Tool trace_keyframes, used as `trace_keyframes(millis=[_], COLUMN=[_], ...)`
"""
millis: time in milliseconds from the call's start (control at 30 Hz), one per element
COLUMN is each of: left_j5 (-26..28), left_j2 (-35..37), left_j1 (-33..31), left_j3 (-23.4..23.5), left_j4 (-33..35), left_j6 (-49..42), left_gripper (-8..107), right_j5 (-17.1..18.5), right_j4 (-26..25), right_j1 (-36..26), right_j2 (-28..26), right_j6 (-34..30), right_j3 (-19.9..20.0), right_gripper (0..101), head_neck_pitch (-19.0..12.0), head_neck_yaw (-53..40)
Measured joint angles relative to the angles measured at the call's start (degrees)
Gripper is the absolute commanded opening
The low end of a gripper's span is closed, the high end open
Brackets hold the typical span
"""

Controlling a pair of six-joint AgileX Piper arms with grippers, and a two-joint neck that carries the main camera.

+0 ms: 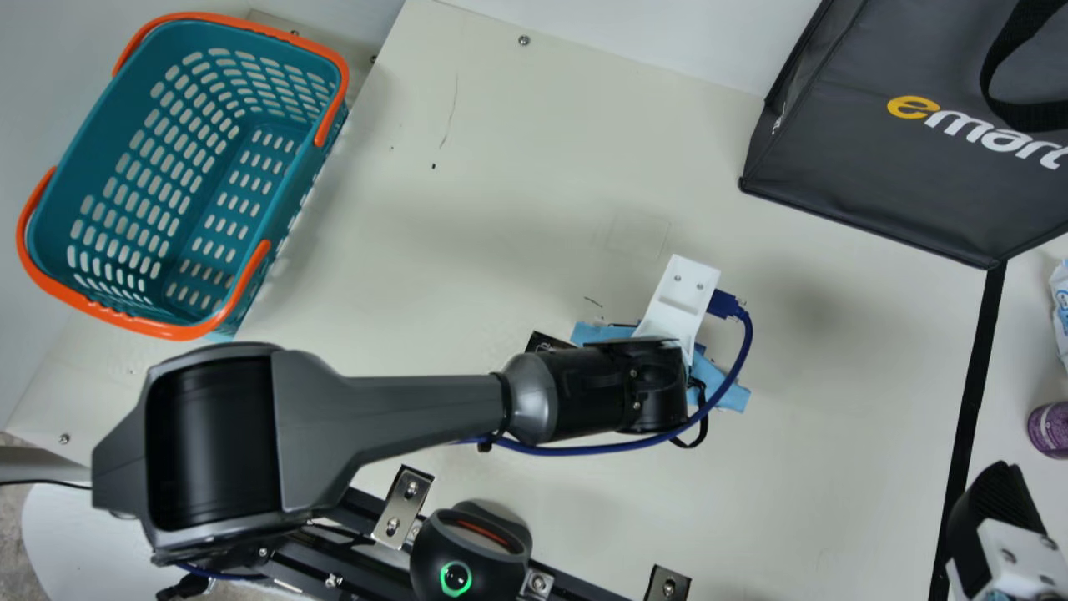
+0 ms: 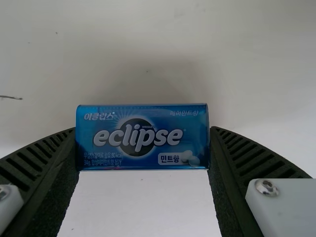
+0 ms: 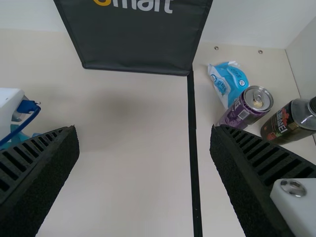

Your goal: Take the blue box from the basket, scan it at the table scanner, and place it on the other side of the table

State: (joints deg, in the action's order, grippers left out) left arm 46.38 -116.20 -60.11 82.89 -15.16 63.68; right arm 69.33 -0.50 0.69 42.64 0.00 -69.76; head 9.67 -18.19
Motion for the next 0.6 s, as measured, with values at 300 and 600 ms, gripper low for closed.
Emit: trace_keyframes(millis=[300, 600], left_j5=[-0.33, -1.18], left_j2=[-0.48, -0.48], left_j1=[0.11, 0.42], left_j3=[-0.45, -1.24], left_j4=[1.38, 2.79], left_j6=[-0.6, -1.14], left_gripper=[39, 69], right_j5=[0.0, -0.04], right_j4=[0.0, 0.0], right_j1=[0.0, 0.0], right_j2=[0.0, 0.0], right_j6=[0.0, 0.0], right_j3=[0.0, 0.0], right_gripper=[95, 95], head_neck_pitch=[0.0, 0.0], head_neck_yaw=[0.0, -0.09])
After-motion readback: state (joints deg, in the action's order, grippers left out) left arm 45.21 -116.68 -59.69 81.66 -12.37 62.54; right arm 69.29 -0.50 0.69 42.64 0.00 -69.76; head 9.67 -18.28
